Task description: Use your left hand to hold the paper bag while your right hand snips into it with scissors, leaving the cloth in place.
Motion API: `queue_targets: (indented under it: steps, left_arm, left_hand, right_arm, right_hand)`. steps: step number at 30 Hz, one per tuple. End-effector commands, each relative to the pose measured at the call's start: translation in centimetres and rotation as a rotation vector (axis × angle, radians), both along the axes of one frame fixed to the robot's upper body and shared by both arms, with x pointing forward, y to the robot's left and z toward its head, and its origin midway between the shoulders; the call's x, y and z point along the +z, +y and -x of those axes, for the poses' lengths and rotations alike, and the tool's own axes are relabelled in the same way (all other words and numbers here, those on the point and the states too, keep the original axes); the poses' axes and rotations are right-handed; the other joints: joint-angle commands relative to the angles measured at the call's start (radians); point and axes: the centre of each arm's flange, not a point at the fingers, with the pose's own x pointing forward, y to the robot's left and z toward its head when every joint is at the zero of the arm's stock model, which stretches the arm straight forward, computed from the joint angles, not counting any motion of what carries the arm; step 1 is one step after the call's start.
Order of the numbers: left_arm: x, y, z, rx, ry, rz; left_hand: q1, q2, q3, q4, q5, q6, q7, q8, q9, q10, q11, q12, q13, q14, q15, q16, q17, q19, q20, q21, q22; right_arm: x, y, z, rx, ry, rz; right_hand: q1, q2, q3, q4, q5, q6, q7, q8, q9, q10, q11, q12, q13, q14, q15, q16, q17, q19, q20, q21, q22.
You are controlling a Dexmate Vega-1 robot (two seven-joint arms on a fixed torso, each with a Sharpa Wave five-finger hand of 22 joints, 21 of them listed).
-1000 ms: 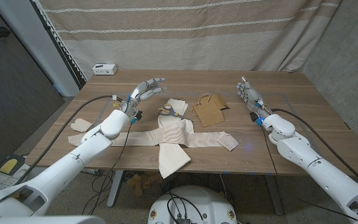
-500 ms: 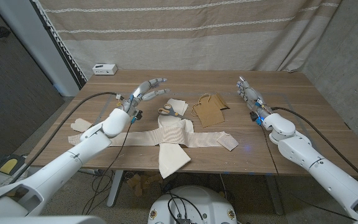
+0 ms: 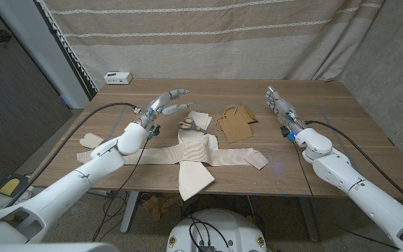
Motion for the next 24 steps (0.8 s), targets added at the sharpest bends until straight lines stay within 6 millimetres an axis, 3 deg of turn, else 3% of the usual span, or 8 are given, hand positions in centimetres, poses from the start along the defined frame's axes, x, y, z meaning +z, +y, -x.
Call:
queue_targets:
  steps: [1,5,7,8,10,14,24]
  left_arm:
    - [0.4,-0.8,0.0,0.045,-0.042,-0.097]
    - [0.7,-1.2,0.2,0.066,-0.064,-0.135]
    - [0.8,-1.4,0.4,0.082,-0.081,-0.158]
    - [0.8,-1.4,0.4,0.085,-0.087,-0.165]
    - [1.0,-1.6,0.5,0.096,-0.092,-0.188]
    - [1.2,-1.9,0.7,0.116,-0.110,-0.221]
    - [1.4,-2.3,1.0,0.156,-0.160,-0.265]
  left_hand:
    - [0.015,0.006,-0.002,-0.002,0.007,-0.012,0.012,0.002,0.001,0.007,0.002,0.004,0.003,0.012,-0.174,0.007,0.002,0.012,-0.138,0.001,0.002]
    - [0.043,0.014,0.006,-0.007,0.013,0.070,0.002,0.044,0.012,0.012,-0.008,0.004,0.007,0.022,-0.174,0.006,0.004,0.059,-0.142,0.016,0.005]
    - [0.062,0.021,0.014,-0.010,0.013,0.075,-0.004,0.050,0.020,0.034,-0.001,0.013,0.010,0.053,-0.174,0.016,0.008,0.090,-0.145,0.028,0.008]
    - [0.074,0.024,0.019,-0.011,0.013,0.069,0.007,0.052,0.027,0.041,-0.007,0.016,0.012,0.077,-0.175,0.024,0.011,0.103,-0.146,0.034,0.013]
    - [0.081,0.025,0.021,-0.011,0.013,0.058,0.020,0.051,0.033,0.045,-0.002,0.017,0.015,0.088,-0.176,0.027,0.015,0.107,-0.148,0.037,0.016]
    - [0.090,0.025,0.024,-0.009,0.010,0.099,0.015,0.073,0.043,0.077,-0.005,0.029,0.020,0.106,-0.176,0.033,0.020,0.107,-0.146,0.036,0.017]
    - [0.094,0.019,0.023,-0.006,0.008,0.126,0.003,0.091,0.055,0.106,-0.013,0.038,0.026,0.122,-0.176,0.038,0.027,0.103,-0.146,0.033,0.017]
  right_arm:
    - [0.1,-0.3,0.4,-0.006,-0.001,-0.008]
    - [0.2,-0.5,0.5,-0.009,-0.007,-0.001]
    - [0.2,-0.6,0.6,-0.014,-0.007,-0.005]
    - [0.2,-0.6,0.6,-0.014,-0.007,-0.007]
    - [0.2,-0.7,0.6,-0.015,-0.007,-0.006]
    - [0.1,-0.9,0.5,-0.014,0.000,-0.006]
    - [0.5,-1.2,0.4,-0.018,-0.001,0.001]
  right_hand:
    - [0.004,-0.008,-0.001,-0.002,0.006,0.003,0.013,0.006,0.005,0.002,0.007,0.005,0.002,-0.001,0.002,0.004,0.001,0.000,0.000,0.005,0.003]
    - [0.004,-0.008,-0.001,-0.002,0.006,0.003,0.014,0.006,0.005,0.003,0.009,0.005,0.002,-0.001,0.002,0.003,0.001,0.000,0.001,0.005,0.003]
    - [0.005,-0.008,-0.001,-0.002,0.006,0.003,0.013,0.006,0.005,0.004,0.010,0.006,0.002,0.001,0.001,0.004,0.001,0.008,0.001,0.007,0.003]
    - [0.005,-0.008,-0.001,-0.002,0.007,0.003,0.013,0.006,0.005,0.005,0.010,0.006,0.002,0.002,0.001,0.004,0.001,0.009,0.000,0.008,0.003]
    - [0.005,-0.008,-0.001,-0.002,0.007,0.004,0.014,0.006,0.005,0.005,0.011,0.006,0.002,0.002,0.000,0.004,0.001,0.011,-0.002,0.009,0.003]
    - [0.006,-0.007,-0.001,-0.002,0.007,0.004,0.013,0.006,0.005,0.006,0.009,0.006,0.002,0.003,0.000,0.004,0.001,0.013,-0.006,0.009,0.003]
    - [0.007,-0.006,-0.001,-0.002,0.007,0.004,0.014,0.006,0.005,0.006,0.009,0.007,0.002,0.005,0.000,0.003,0.001,0.014,-0.006,0.009,0.003]
